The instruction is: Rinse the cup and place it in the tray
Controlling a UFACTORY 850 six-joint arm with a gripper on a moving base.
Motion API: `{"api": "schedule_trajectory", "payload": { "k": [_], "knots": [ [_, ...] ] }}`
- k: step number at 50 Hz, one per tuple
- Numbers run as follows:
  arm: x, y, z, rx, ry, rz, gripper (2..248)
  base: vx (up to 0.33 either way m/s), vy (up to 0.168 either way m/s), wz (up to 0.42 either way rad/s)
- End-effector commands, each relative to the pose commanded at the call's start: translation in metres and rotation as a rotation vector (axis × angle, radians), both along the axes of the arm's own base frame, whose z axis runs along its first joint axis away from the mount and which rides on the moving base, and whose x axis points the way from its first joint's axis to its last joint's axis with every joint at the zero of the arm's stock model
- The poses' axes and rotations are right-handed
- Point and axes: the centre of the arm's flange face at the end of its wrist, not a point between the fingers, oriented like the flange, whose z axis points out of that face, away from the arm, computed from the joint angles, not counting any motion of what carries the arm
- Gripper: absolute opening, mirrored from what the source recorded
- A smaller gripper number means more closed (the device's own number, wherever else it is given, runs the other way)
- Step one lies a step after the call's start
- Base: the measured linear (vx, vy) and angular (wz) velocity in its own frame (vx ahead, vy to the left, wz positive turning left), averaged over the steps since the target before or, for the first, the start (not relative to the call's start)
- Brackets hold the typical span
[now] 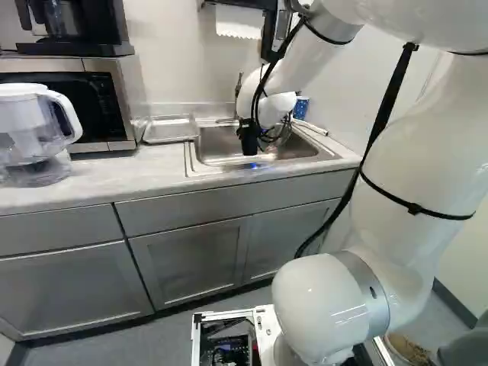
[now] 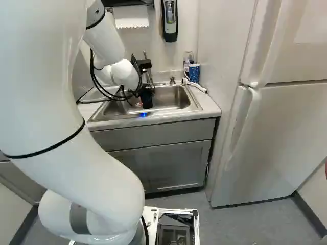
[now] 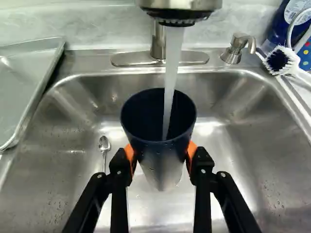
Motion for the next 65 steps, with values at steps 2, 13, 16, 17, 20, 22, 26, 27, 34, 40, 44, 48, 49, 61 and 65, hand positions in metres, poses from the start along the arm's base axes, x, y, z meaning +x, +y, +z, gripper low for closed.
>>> {"api": "schedule_trajectory", "payload": {
  "k": [2, 13, 16, 17, 20, 22, 26, 27, 34, 40, 44, 48, 49, 61, 65],
  "knots": [
    [0.0000, 0.0000, 0.0000, 0.000, 0.000, 0.000, 121, 0.000, 0.000, 0.000],
    [0.0000, 0.0000, 0.0000, 0.000, 0.000, 0.000, 121, 0.000, 0.000, 0.000],
    [0.0000, 0.0000, 0.0000, 0.000, 0.000, 0.000, 121, 0.000, 0.000, 0.000],
    [0.0000, 0.0000, 0.0000, 0.000, 0.000, 0.000, 121, 0.000, 0.000, 0.000],
    [0.0000, 0.0000, 0.0000, 0.000, 0.000, 0.000, 121, 0.000, 0.000, 0.000],
    [0.0000, 0.0000, 0.0000, 0.000, 0.000, 0.000, 121, 0.000, 0.000, 0.000],
    [0.0000, 0.0000, 0.0000, 0.000, 0.000, 0.000, 121, 0.000, 0.000, 0.000],
    [0.0000, 0.0000, 0.0000, 0.000, 0.000, 0.000, 121, 0.000, 0.000, 0.000],
    [0.0000, 0.0000, 0.0000, 0.000, 0.000, 0.000, 121, 0.000, 0.000, 0.000],
    [0.0000, 0.0000, 0.0000, 0.000, 0.000, 0.000, 121, 0.000, 0.000, 0.000],
    [0.0000, 0.0000, 0.0000, 0.000, 0.000, 0.000, 121, 0.000, 0.000, 0.000],
    [0.0000, 0.0000, 0.0000, 0.000, 0.000, 0.000, 121, 0.000, 0.000, 0.000],
    [0.0000, 0.0000, 0.0000, 0.000, 0.000, 0.000, 121, 0.000, 0.000, 0.000],
    [0.0000, 0.0000, 0.0000, 0.000, 0.000, 0.000, 121, 0.000, 0.000, 0.000],
    [0.0000, 0.0000, 0.0000, 0.000, 0.000, 0.000, 121, 0.000, 0.000, 0.000]
  ]
}}
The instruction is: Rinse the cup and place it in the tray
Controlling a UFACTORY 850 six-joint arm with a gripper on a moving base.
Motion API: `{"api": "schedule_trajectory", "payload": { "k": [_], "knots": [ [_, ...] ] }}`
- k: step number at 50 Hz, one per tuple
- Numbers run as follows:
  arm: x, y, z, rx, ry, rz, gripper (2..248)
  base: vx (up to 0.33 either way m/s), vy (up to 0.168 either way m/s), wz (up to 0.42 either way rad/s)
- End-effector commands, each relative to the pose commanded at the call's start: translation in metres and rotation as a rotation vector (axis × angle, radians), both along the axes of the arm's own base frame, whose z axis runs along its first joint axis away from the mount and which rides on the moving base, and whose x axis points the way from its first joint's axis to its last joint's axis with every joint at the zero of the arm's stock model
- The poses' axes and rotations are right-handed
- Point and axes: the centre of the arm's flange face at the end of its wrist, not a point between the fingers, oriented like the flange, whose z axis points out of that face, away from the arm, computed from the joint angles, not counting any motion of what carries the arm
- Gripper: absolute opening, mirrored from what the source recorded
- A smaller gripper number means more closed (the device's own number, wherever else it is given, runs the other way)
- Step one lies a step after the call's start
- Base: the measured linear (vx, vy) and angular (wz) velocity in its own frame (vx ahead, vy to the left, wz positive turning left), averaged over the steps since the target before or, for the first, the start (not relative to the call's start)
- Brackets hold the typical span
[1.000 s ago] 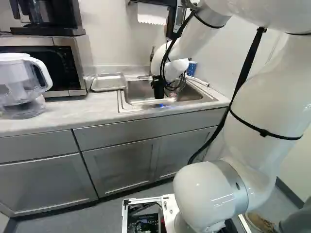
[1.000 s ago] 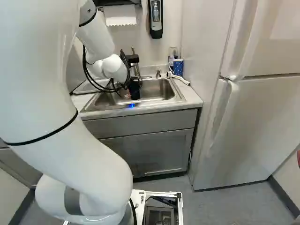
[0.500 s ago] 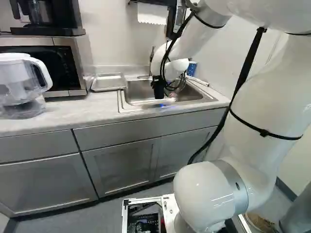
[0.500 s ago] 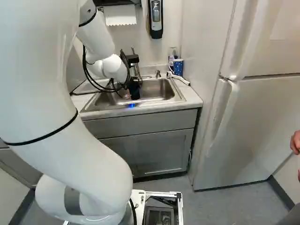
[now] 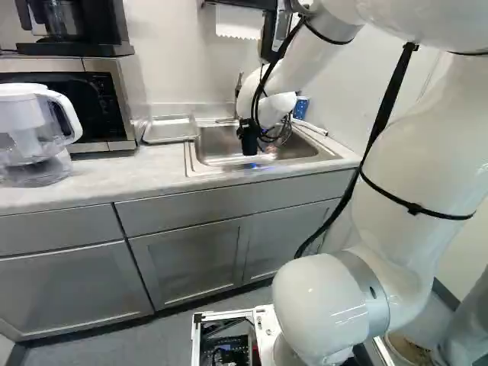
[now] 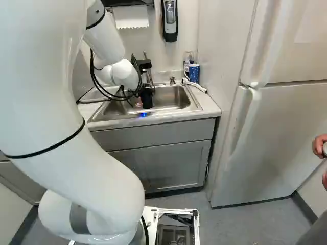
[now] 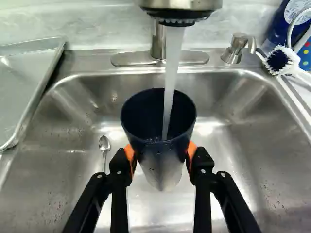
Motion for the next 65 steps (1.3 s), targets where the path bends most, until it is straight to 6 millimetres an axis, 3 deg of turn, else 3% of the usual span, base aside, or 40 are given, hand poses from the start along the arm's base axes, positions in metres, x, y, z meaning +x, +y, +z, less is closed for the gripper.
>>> {"api": "schedule_trajectory", "payload": {
  "k": [65],
  "knots": [
    [0.0000, 0.0000, 0.0000, 0.000, 0.000, 0.000, 121, 0.000, 0.000, 0.000]
  ]
}}
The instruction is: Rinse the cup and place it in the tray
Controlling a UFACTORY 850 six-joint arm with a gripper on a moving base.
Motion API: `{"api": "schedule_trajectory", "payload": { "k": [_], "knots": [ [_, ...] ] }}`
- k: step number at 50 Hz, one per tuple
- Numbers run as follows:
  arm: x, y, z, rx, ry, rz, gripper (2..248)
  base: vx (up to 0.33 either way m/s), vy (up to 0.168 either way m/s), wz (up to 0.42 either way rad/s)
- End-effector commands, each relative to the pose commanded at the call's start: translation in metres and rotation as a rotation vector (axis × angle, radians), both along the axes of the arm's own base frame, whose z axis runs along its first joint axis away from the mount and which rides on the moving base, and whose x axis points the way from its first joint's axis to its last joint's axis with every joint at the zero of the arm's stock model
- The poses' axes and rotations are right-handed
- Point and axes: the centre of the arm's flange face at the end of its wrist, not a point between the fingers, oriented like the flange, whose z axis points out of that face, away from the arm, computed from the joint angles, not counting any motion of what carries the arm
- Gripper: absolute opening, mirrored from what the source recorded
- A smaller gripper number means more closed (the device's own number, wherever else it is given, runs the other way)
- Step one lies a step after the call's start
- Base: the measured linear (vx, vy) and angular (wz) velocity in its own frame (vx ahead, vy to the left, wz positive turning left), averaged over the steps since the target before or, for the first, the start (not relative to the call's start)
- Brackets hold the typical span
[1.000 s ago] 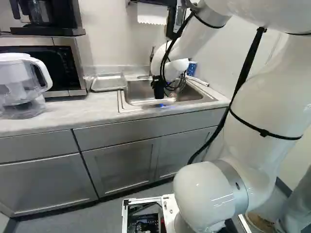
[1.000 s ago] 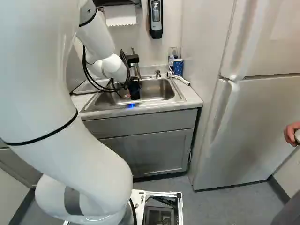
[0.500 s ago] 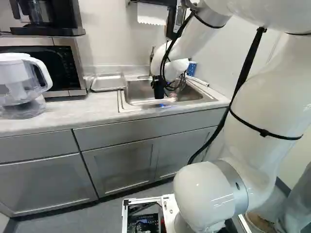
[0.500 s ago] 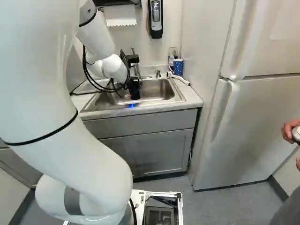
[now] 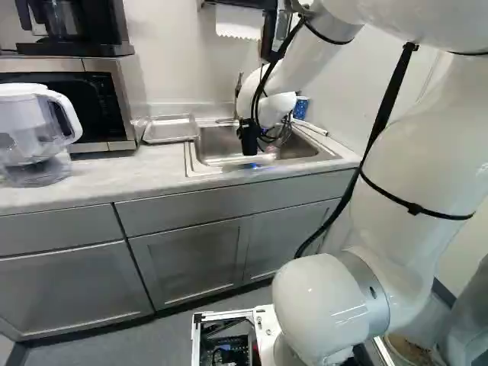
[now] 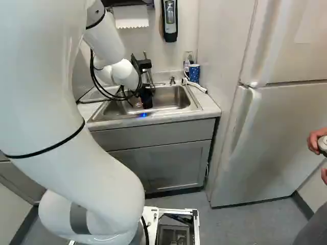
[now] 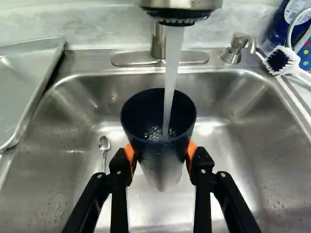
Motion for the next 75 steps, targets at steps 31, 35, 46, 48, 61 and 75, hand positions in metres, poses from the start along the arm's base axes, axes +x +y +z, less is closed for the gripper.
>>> {"api": "schedule_trajectory", "payload": {
  "k": [31, 35, 46, 48, 61, 75],
  "knots": [
    [0.0000, 0.0000, 0.0000, 0.000, 0.000, 0.000, 121, 0.000, 0.000, 0.000],
    [0.0000, 0.0000, 0.0000, 0.000, 0.000, 0.000, 121, 0.000, 0.000, 0.000],
    [0.0000, 0.0000, 0.0000, 0.000, 0.000, 0.000, 121, 0.000, 0.000, 0.000],
    [0.0000, 0.0000, 0.0000, 0.000, 0.000, 0.000, 121, 0.000, 0.000, 0.000],
    [0.0000, 0.0000, 0.0000, 0.000, 0.000, 0.000, 121, 0.000, 0.000, 0.000],
    [0.0000, 0.0000, 0.0000, 0.000, 0.000, 0.000, 121, 0.000, 0.000, 0.000]
  ]
}}
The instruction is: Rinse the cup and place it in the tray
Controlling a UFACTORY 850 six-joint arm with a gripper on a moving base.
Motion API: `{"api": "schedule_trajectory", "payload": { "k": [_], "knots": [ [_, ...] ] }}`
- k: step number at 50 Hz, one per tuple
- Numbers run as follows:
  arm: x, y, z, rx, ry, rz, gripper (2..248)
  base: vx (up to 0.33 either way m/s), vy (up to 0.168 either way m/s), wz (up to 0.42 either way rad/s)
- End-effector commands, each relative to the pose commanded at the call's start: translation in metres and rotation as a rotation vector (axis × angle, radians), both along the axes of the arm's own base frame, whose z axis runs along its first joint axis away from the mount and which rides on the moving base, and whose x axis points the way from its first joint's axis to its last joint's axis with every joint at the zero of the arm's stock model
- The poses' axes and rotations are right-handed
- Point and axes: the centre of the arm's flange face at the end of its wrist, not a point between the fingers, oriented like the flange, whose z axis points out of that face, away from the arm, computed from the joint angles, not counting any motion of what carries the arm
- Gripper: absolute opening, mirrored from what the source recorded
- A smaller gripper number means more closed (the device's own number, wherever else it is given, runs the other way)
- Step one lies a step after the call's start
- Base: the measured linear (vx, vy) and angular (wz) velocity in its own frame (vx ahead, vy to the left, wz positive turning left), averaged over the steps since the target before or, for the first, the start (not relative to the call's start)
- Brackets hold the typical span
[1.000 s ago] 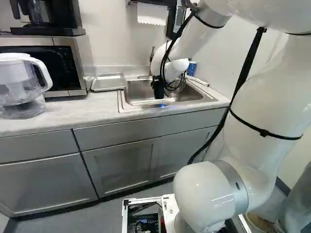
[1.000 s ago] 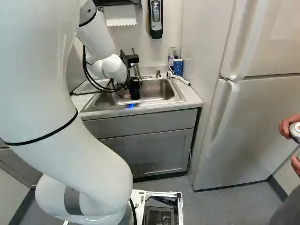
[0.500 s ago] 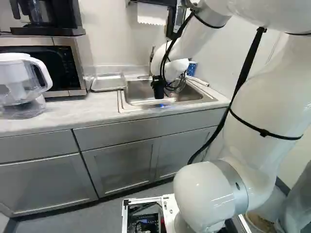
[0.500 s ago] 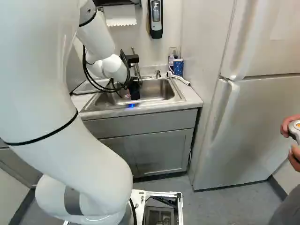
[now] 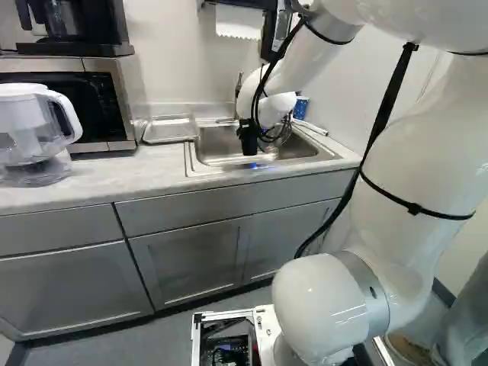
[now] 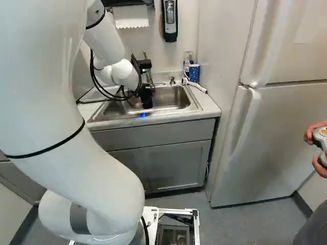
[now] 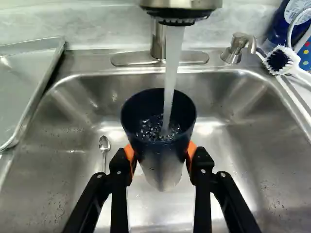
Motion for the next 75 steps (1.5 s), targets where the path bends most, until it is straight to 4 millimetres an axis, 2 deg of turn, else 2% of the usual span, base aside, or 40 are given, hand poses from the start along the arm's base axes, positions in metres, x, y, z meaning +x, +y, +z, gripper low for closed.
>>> {"api": "schedule_trajectory", "payload": {
  "k": [75],
  "knots": [
    [0.0000, 0.0000, 0.0000, 0.000, 0.000, 0.000, 121, 0.000, 0.000, 0.000]
  ]
}}
